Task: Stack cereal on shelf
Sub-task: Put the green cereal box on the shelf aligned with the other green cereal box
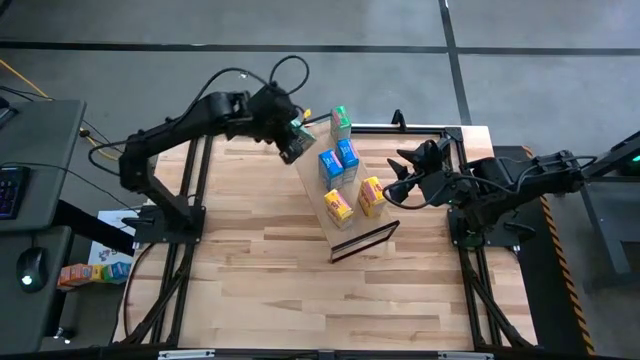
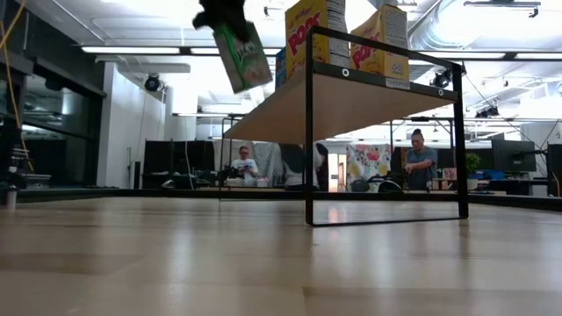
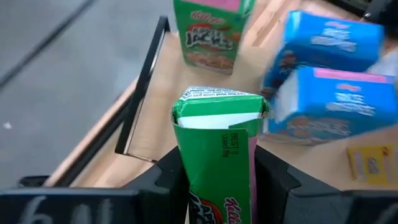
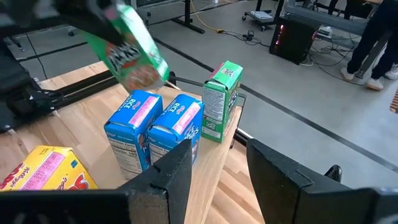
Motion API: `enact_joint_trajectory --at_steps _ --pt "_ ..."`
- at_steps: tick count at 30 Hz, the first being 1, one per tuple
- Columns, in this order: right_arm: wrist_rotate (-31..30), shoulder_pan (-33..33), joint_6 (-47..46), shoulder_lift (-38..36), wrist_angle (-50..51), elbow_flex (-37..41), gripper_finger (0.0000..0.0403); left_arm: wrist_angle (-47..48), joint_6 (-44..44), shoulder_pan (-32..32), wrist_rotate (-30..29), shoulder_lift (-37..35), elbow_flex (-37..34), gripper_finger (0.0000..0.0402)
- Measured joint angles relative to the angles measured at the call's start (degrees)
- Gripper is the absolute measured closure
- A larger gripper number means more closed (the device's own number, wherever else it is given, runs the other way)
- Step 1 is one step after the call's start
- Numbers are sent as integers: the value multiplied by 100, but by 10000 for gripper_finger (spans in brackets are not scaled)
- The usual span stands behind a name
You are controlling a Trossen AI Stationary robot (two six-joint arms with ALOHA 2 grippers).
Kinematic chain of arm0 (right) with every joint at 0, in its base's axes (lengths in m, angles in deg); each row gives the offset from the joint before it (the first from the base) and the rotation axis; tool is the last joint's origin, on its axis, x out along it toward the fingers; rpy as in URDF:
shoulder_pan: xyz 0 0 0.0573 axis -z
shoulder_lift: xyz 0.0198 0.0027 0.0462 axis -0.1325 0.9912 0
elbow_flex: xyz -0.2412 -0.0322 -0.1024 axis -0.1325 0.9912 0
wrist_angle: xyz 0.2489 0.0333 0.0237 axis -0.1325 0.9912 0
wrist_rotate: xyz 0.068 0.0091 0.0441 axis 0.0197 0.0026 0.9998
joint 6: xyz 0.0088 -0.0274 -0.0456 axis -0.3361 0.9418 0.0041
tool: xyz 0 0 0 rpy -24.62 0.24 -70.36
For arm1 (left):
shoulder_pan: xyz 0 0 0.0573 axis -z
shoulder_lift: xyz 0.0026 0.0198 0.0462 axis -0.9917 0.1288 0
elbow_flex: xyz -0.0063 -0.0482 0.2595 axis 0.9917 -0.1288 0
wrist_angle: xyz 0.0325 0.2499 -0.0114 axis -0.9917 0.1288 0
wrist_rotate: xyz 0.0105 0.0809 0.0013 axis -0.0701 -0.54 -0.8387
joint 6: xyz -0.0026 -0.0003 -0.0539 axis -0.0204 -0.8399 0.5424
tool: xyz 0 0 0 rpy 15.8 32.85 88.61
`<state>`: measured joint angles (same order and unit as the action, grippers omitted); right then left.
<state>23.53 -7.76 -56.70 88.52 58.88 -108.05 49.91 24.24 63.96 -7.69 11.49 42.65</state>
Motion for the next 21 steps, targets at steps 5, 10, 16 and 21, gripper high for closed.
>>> enact_joint_trajectory --at_steps 5,10,16,21 --pt "20 0 -136 0 48 0 256 16 1 -459 683 410 62 284" --pt "23 0 -207 0 228 0 256 16 2 -714 1250 614 62 284" --pt "22 1 -303 0 328 4 256 -6 -140 -868 1229 778 64 284" --pt "22 1 -299 -2 328 4 256 -19 -292 -878 1230 905 64 284"
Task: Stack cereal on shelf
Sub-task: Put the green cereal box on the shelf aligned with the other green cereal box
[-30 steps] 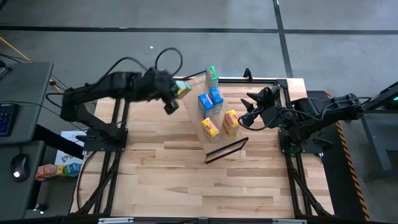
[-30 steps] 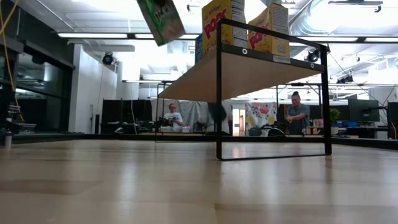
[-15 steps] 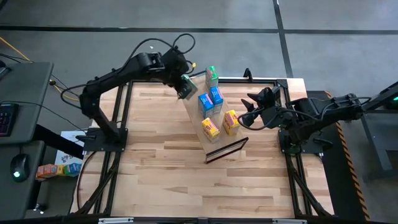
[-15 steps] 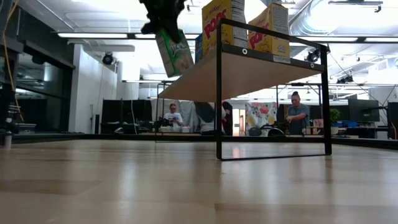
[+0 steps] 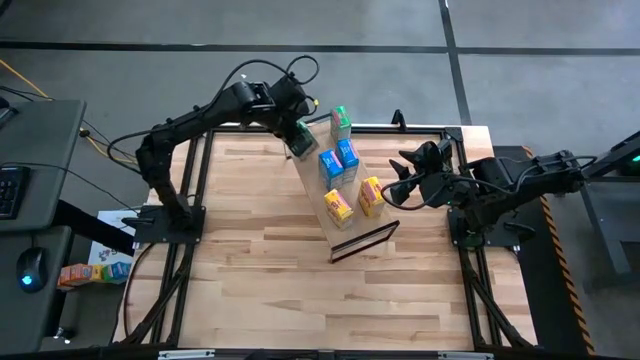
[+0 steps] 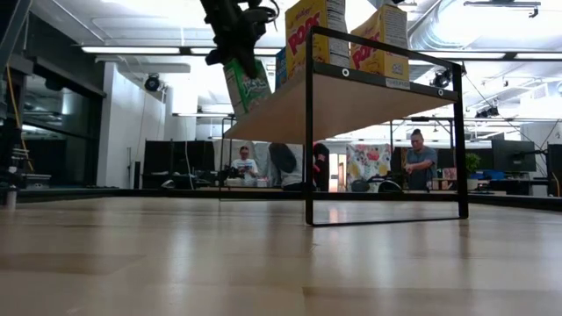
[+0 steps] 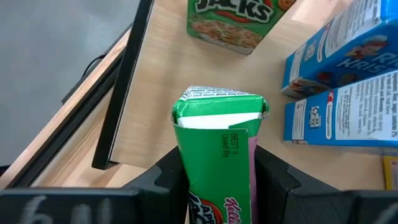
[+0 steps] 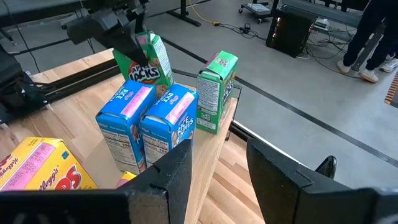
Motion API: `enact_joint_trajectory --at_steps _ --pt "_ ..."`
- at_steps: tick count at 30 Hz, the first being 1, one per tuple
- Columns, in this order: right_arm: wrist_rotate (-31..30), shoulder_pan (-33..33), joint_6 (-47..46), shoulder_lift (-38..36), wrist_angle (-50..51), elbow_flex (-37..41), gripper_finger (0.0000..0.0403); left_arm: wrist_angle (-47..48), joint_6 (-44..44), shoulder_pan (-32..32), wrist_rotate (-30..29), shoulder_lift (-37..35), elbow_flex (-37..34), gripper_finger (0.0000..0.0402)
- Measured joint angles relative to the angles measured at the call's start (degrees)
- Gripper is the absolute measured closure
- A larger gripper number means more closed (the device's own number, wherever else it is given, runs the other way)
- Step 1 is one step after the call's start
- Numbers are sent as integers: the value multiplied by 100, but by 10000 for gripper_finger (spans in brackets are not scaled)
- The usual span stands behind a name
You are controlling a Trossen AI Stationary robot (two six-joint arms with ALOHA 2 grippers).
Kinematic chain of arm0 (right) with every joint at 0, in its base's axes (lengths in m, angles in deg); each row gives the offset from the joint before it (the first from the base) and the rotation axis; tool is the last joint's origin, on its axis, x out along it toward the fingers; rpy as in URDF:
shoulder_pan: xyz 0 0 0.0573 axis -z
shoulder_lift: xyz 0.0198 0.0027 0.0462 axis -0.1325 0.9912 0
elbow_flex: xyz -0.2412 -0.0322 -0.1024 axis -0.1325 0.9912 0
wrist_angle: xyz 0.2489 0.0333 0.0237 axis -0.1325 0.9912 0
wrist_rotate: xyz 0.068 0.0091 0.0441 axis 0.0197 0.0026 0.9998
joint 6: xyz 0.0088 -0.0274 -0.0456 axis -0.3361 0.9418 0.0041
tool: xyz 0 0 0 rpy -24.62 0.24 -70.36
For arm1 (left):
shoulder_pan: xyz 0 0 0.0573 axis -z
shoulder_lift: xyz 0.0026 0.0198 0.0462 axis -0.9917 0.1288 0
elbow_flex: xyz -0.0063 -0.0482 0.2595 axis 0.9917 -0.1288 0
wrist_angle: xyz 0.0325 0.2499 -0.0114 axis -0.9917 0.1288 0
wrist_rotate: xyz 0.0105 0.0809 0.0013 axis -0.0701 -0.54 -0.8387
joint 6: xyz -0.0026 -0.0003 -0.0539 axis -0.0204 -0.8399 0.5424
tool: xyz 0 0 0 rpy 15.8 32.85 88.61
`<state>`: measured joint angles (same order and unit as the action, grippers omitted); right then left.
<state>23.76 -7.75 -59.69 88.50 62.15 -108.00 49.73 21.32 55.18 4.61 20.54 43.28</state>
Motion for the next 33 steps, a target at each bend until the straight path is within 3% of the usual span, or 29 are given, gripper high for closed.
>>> enact_joint_trajectory --at_steps 6,16,22,33 --pt "0 0 0 0 0 1 256 -26 -154 5 -16 84 2 275" --pt "28 -1 1 0 11 2 256 -51 -487 24 -22 70 2 204" --pt "75 -1 0 0 11 4 256 -380 -504 22 21 58 11 181" --pt "129 1 4 0 13 4 256 22 -601 -35 128 -222 1228 179"
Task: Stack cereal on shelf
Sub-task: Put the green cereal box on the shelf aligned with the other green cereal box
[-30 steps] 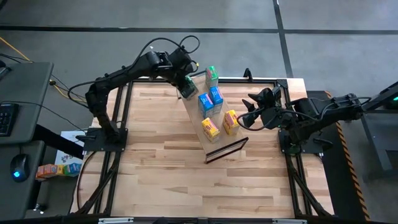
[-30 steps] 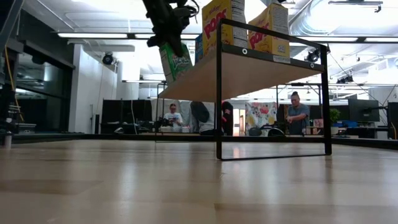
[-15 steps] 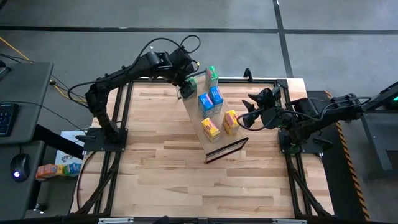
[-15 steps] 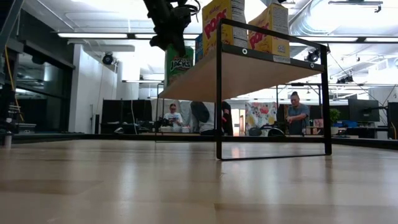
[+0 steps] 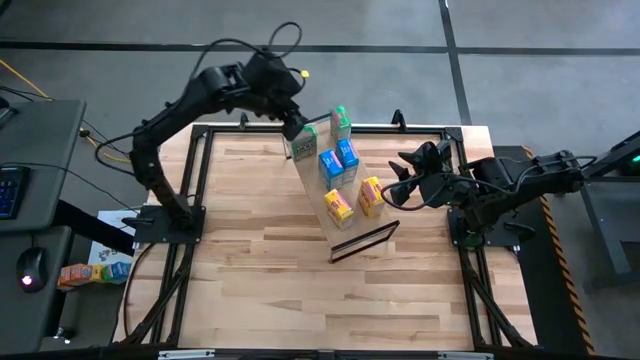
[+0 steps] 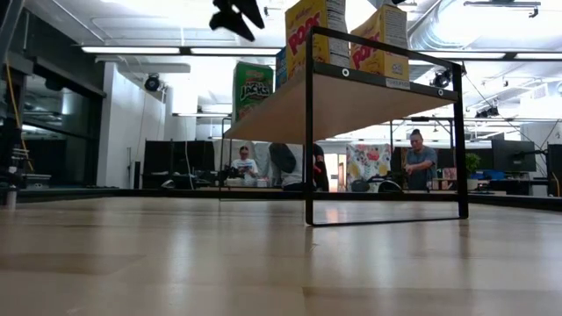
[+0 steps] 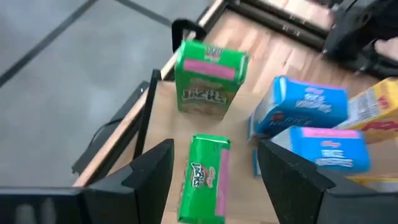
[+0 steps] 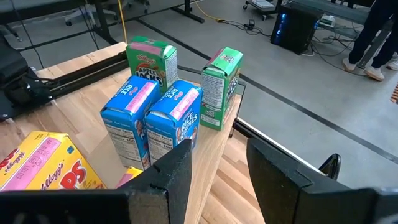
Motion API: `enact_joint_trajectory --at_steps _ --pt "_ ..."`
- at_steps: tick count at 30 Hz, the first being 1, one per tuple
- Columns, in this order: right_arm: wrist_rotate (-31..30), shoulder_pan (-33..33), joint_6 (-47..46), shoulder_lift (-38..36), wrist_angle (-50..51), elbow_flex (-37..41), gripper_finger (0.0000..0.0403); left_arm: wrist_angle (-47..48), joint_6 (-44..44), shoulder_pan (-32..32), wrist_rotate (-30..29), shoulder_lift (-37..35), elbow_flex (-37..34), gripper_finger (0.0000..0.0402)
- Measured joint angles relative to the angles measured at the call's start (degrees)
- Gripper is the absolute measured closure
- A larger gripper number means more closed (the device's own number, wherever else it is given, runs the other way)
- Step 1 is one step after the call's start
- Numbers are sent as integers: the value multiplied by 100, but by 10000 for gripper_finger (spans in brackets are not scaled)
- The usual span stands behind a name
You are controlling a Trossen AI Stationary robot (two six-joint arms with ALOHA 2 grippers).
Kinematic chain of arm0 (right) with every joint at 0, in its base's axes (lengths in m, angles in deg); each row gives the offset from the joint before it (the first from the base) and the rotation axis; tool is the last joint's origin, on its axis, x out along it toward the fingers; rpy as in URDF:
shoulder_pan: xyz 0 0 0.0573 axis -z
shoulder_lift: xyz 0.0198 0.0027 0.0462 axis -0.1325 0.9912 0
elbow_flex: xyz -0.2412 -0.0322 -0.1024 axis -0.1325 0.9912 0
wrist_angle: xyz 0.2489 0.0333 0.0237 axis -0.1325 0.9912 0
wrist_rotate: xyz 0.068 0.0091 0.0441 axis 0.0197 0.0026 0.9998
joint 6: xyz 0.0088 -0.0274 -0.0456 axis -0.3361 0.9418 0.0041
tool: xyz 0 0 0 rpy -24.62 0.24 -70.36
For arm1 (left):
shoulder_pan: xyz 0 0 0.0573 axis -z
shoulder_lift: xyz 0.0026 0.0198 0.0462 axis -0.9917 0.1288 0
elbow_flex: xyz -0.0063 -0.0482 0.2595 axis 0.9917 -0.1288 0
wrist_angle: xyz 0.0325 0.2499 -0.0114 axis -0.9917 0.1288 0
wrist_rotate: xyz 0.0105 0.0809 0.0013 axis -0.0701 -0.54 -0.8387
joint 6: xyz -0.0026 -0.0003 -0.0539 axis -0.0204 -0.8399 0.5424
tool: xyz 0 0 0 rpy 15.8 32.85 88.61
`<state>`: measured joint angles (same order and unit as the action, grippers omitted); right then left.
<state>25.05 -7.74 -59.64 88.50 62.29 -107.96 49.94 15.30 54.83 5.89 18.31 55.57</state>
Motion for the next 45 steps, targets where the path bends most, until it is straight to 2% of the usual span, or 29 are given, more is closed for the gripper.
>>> enact_joint_trajectory --at_steps 3,6,9,14,15,17,19,22,27,45 --pt "2 0 2 0 0 0 256 -39 -164 1 -104 -248 -137 184" --pt "61 0 0 -2 2 0 256 -203 -431 9 -660 -634 -833 213" --pt "104 -2 -6 -2 4 0 256 -1037 -574 -9 -937 -1180 -2081 267" --pt "102 0 -51 -2 2 0 256 -3389 -839 -286 -1254 -2452 -4394 382" --pt "94 0 -104 -2 4 0 256 -3916 -738 -363 -1294 -2653 -4812 391" --pt "90 0 -136 -2 4 0 256 -4708 -635 -519 -936 -2936 -5537 391" --pt "98 -1 -138 -2 4 0 256 -5188 -684 -628 -616 -3037 -6061 396" --pt "99 0 -139 -2 4 0 256 -5696 -636 -723 -565 -2898 -6598 399" --pt "92 0 -138 -2 4 0 256 -6379 -581 -708 -341 -2738 -7023 401" --pt "-55 0 -94 -2 4 0 256 -6237 -281 -230 -254 -2733 -7106 401"
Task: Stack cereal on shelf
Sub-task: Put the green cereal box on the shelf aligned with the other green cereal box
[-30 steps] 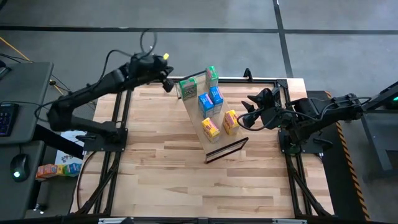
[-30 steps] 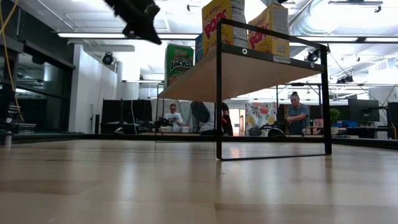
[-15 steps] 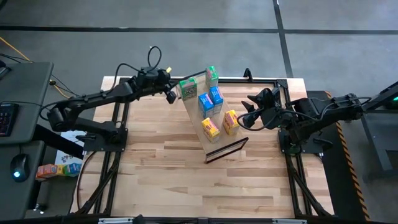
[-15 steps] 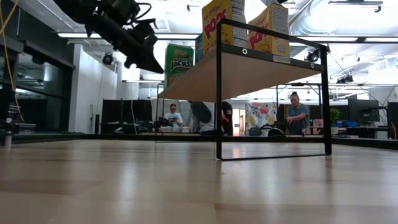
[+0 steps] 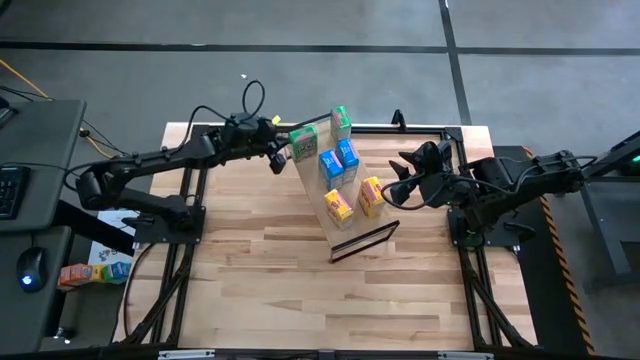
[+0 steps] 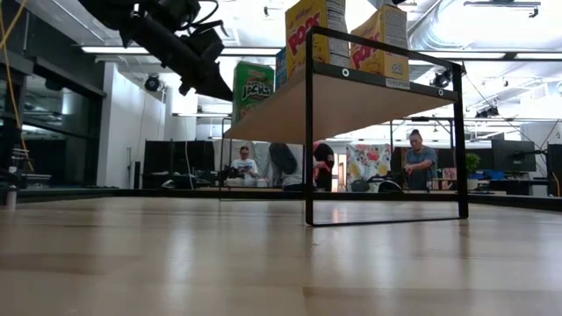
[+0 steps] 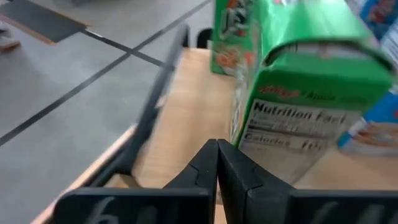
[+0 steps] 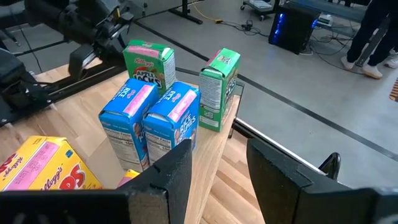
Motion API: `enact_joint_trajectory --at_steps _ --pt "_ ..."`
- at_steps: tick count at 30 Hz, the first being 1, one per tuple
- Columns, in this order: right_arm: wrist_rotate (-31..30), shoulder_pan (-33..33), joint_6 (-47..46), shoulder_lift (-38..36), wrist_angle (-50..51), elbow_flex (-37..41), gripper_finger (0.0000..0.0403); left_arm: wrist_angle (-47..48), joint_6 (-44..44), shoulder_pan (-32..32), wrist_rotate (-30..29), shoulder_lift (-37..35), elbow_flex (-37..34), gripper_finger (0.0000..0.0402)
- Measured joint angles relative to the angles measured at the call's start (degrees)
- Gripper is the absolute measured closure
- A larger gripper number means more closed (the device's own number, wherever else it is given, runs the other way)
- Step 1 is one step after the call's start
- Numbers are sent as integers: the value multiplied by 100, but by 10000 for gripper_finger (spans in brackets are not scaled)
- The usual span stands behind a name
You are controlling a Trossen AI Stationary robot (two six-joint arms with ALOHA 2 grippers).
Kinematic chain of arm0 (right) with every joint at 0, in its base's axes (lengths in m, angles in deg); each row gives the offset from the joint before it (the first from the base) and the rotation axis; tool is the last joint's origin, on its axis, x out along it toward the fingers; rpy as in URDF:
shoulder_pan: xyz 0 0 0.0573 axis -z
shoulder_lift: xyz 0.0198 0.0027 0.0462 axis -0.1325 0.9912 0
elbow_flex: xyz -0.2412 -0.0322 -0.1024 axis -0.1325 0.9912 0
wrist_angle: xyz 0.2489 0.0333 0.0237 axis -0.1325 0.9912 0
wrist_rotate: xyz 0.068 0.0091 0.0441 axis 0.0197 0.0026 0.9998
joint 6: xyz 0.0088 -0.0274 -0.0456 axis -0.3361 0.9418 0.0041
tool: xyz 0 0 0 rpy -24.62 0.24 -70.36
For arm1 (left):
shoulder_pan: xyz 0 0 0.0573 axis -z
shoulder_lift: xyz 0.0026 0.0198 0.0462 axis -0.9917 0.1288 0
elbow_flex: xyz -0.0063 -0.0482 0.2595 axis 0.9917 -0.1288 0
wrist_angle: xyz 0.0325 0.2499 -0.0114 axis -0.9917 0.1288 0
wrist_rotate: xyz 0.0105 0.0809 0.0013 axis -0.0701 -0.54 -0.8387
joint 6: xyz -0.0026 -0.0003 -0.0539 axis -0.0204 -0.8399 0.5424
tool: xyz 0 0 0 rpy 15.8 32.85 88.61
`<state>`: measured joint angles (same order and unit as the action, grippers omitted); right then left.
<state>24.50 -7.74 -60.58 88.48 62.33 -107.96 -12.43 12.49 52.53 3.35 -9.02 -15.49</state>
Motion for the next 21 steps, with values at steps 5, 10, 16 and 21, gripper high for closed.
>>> enact_joint_trajectory --at_steps 5,10,16,21 --pt "-10 0 0 0 0 0 256 205 176 236 17 0 0 401" --pt "-11 0 0 0 0 0 256 191 365 507 15 0 0 401" --pt "-11 0 0 0 0 0 256 200 615 897 7 0 0 401" --pt "-11 0 1 0 0 0 256 236 751 1265 6 0 0 401"
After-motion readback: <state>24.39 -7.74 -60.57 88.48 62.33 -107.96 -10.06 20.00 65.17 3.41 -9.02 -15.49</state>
